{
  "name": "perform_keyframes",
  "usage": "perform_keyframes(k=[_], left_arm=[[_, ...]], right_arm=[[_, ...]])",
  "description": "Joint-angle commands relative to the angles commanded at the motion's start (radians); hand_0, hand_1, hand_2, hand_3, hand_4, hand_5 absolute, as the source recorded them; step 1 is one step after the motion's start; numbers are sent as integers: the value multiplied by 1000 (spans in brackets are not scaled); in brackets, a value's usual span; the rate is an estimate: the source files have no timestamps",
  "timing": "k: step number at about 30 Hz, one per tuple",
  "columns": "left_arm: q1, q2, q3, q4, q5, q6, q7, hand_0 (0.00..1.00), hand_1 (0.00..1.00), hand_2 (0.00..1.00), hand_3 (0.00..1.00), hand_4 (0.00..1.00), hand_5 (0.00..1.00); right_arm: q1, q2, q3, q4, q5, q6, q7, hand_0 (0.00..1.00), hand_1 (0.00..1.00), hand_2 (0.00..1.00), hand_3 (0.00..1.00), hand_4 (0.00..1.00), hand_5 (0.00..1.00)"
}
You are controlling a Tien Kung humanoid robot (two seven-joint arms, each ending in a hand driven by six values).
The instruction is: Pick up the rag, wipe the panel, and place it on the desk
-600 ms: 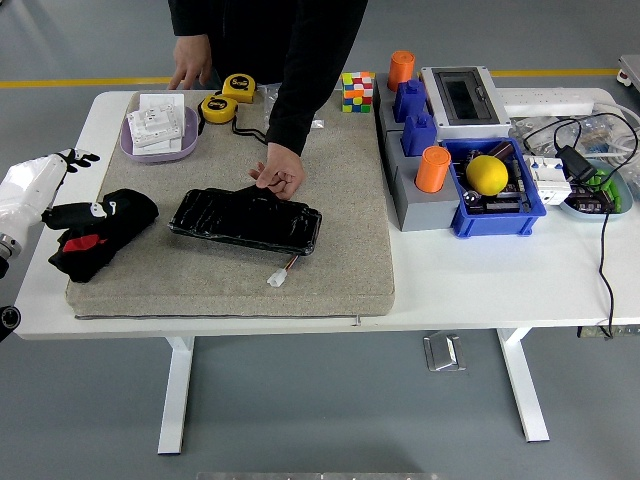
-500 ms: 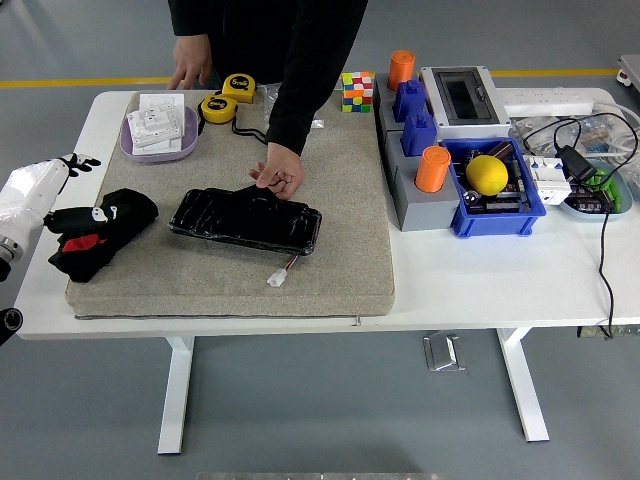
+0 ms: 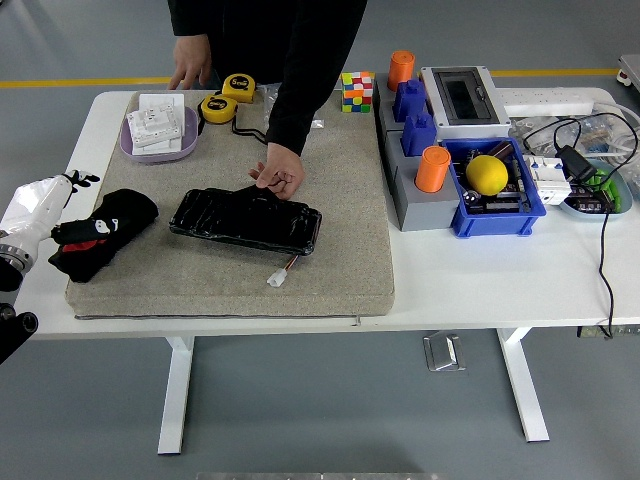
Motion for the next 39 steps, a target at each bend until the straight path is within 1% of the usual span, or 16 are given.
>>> perform_keyframes(k=[3,9,18,24,25,30,31,36,37,39], left_arm=[[-5,-11,12,17,-4,-2,7,549,714,780,779,998,650],[-13,-25,32,28,-8,-3,14,549,716,783,782,998,649],[-22,-40,55,35,-13,-9,28,550,718,783,782,998,650],[-29,-51,74,65,-31,-9,31,550,712,783,783,998,650],[-29,-52,75,69,-34,-9,33,523,679,766,782,998,604],[-29,-57,78,82,-47,0,30,523,679,766,782,998,604],[-29,-57,78,79,-45,3,30,470,594,698,782,945,446],[-30,-59,80,78,-51,6,33,470,594,698,782,945,446],[-29,-60,80,78,-52,6,34,439,526,625,779,917,412],[-28,-60,82,76,-52,7,34,439,526,625,779,917,412]], right_arm=[[0,-2,2,0,-1,0,0,790,702,722,666,998,500],[3,-3,2,0,1,0,0,790,702,723,666,998,504],[3,-3,10,-2,-1,0,0,790,700,722,667,998,503],[2,-2,34,-2,-12,-1,1,790,701,722,667,998,503],[2,-2,34,-3,-11,-1,1,790,701,723,667,998,505],[4,-4,32,-3,-8,-2,1,790,701,723,667,998,505],[4,-5,28,-3,-7,-1,0,790,700,722,667,998,506],[4,-7,31,-3,-9,-3,1,790,700,722,667,998,506],[4,-6,31,-2,-9,-3,1,790,700,723,667,998,507],[4,-5,29,-3,-9,-3,1,790,700,723,667,998,507]])
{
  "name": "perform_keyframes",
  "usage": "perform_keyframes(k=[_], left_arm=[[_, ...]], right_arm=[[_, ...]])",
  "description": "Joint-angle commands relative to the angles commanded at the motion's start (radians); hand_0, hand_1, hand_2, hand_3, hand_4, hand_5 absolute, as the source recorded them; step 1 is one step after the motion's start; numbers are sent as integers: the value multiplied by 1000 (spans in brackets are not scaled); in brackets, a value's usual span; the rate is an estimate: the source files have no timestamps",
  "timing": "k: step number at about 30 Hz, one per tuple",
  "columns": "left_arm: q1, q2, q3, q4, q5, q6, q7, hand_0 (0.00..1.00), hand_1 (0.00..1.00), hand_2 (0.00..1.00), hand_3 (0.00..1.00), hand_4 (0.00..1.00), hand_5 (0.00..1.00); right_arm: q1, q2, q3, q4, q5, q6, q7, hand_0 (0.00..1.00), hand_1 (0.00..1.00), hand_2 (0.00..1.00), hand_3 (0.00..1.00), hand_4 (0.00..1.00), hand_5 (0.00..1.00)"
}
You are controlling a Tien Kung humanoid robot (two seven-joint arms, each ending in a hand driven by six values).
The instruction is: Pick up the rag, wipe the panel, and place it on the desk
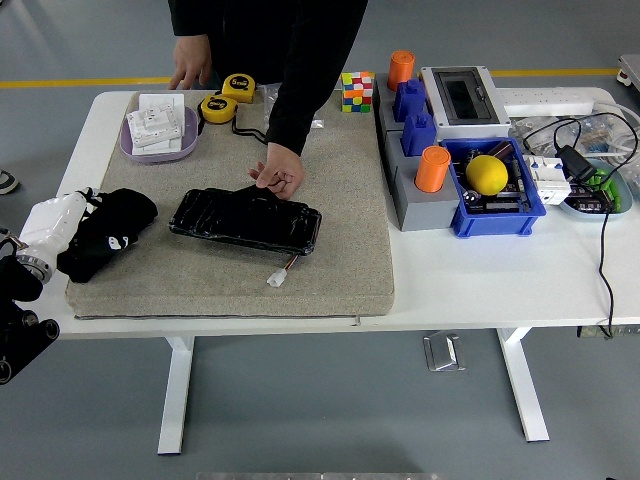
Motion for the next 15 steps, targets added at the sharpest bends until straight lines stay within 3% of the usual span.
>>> perform_keyframes(k=[3,4,10,11,15], left_arm=[[0,-3,2,-2,-2,1,0,439,526,625,779,917,412],[0,-4,2,-3,-2,1,0,417,441,521,681,806,318],[2,-5,7,-5,3,1,8,417,441,521,681,806,318],[2,-5,8,-7,6,1,11,396,376,493,599,690,232],[3,-6,6,-17,10,1,9,396,376,493,599,690,232]], right_arm=[[-1,1,-2,0,0,0,0,790,700,723,667,998,507],[-1,0,-2,0,0,0,0,790,701,723,666,998,505],[0,-1,-6,-1,0,0,-1,790,701,723,666,998,505],[0,-1,-6,-1,0,0,-1,790,700,723,666,998,505],[0,-1,-8,-1,0,0,-2,790,700,723,666,998,505]])
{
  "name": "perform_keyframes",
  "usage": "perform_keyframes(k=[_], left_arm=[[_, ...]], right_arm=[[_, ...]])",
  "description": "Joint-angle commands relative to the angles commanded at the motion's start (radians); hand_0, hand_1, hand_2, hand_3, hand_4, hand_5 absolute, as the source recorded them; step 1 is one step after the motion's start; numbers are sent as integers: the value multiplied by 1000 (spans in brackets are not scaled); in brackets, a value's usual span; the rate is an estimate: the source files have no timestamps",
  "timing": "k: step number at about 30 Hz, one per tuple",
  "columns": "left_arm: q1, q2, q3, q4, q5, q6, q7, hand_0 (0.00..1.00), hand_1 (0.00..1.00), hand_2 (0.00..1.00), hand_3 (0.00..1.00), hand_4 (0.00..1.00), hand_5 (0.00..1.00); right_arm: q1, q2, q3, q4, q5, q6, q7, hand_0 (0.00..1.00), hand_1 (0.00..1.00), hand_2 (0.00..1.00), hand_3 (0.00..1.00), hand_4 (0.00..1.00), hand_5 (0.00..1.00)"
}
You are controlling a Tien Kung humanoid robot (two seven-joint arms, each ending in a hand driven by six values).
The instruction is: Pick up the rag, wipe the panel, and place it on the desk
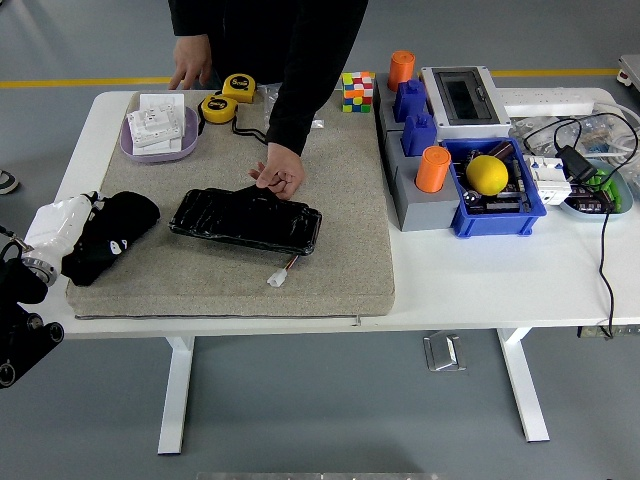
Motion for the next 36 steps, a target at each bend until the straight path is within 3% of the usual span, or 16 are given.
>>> perform_keyframes(k=[1,2,13,14,25,31,36], left_arm=[[0,0,-1,-2,1,1,0,396,376,493,599,690,232],[0,-1,-1,-5,5,2,0,370,358,481,552,581,183],[-3,0,3,-14,19,5,5,352,334,437,537,537,169],[-3,1,3,-13,18,5,5,344,315,372,542,498,143],[-2,12,-21,-13,27,1,9,337,290,324,546,491,139],[-11,34,-63,-44,53,-7,22,338,288,321,545,483,130],[-25,48,-96,-120,95,-27,59,337,286,321,547,485,129]], right_arm=[[0,0,-1,0,0,0,0,790,700,723,666,998,505],[1,0,-1,0,-1,0,0,790,699,723,666,998,504],[1,1,-3,0,-2,-1,-1,788,699,723,665,998,503],[1,1,-4,0,-2,-1,-1,790,699,723,664,998,499],[2,1,-12,0,4,0,-2,790,700,722,663,998,497],[6,1,-17,0,8,0,-2,790,700,723,664,998,495],[5,1,-27,-2,16,1,-2,789,698,723,663,998,495]])
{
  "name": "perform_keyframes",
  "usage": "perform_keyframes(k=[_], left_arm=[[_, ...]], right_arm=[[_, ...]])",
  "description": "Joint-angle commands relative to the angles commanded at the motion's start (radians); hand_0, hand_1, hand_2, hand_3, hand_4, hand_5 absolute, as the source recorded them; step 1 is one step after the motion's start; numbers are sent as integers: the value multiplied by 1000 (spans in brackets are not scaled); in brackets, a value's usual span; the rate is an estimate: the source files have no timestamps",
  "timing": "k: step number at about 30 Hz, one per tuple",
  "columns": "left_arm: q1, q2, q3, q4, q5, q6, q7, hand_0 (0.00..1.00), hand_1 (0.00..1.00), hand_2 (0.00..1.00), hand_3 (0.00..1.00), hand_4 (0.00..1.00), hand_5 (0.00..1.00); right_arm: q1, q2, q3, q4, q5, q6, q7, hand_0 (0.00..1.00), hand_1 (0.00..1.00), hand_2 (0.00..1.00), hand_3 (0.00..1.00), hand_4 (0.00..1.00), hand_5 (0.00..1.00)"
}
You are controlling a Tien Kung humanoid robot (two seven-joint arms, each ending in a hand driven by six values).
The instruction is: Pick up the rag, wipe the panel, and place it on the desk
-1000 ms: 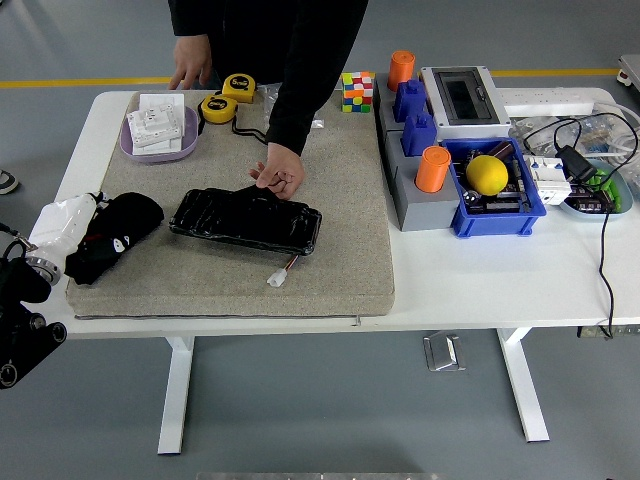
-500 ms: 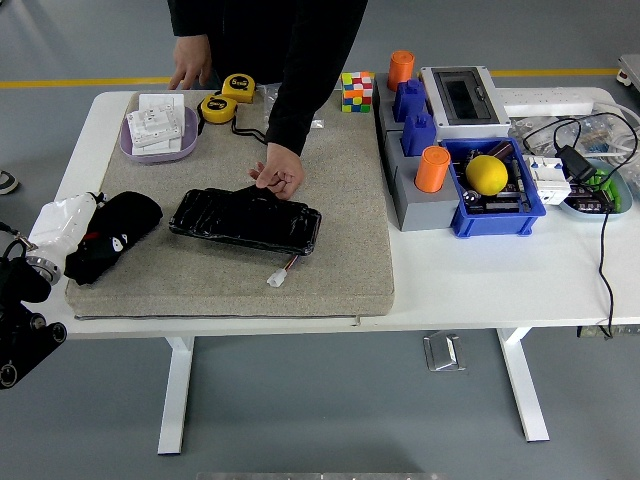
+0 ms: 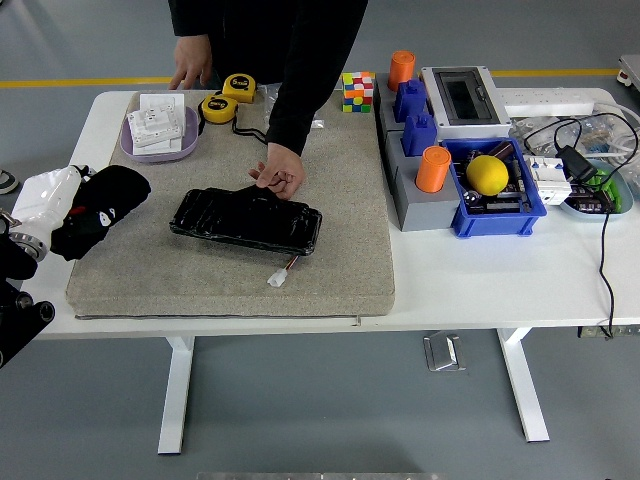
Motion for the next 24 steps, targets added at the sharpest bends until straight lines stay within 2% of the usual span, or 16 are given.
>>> perform_keyframes(k=[9,24], left_arm=[[-24,-6,-7,-99,53,-26,60,329,268,321,549,486,131],[-58,-52,88,-84,41,-32,85,328,265,322,549,486,131]], right_arm=[[3,-1,-6,-1,5,2,1,789,700,723,663,998,494],[4,-1,-4,-1,4,3,2,789,700,723,663,998,495]])
